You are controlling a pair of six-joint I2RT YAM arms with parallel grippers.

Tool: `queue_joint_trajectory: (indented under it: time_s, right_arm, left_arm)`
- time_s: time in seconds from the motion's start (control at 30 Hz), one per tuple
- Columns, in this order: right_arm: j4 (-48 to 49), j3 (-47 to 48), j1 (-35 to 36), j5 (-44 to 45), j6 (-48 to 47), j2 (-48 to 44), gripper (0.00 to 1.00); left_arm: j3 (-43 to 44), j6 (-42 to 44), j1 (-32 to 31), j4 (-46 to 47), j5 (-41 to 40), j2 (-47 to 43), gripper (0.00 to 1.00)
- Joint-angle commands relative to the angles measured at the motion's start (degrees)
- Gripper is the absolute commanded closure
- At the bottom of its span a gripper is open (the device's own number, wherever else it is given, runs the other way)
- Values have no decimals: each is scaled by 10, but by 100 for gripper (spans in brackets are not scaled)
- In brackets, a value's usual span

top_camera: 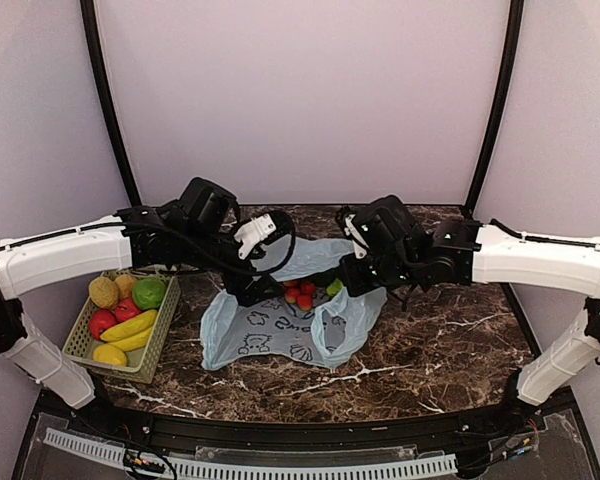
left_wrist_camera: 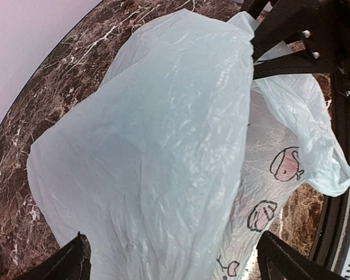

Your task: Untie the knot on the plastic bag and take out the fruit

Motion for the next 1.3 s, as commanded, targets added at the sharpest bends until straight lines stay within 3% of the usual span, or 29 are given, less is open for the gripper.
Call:
queue_joint_trajectory:
  time_s: [0.0,0.07,0.17,0.2,0.27,0.33,0.53,0.7,0.87,0.97,1.1,1.27]
  right_arm:
    - [21,-9,-9,-20,-1,-8,82]
    - [20,-11,-12,-23,1,-10,82]
    - [24,-16,-20,-37,2,-17,82]
    - [28,-20,-22,-45,2,-23,81]
    - [33,-28,-28,-58,4,-35,80]
    - [33,-38,-33,-61,8,-49,79]
    - [28,-75,-65,-63,30,-104,67]
    - [-5,-76,-76,-72,36,-139,56]
    - [-7,-61,-74,-170,15,-168,36]
    - [11,-60,-55,-234,11,-189,29]
    - [44,-63,15,-254,13,-196,34]
    - [123,-89,85,-225,49,-164,50]
  left_arm:
    - [17,36,-6,-11,-93,24,2]
    - [18,34,-7,-12,-101,30,12]
    - [21,28,-6,-11,-101,29,52]
    - [22,24,-6,-11,-95,28,59]
    - [26,16,-6,-10,-65,22,83]
    - [32,0,-7,-8,-29,14,96]
    - [50,-70,-16,17,93,-15,99]
    - [57,-98,-23,23,111,-15,99]
    - [31,-110,-22,43,105,-3,99]
    - [11,-111,-21,63,111,-4,99]
    - [-18,-112,-21,74,104,-11,99]
    - [-30,-118,-21,82,100,-26,99]
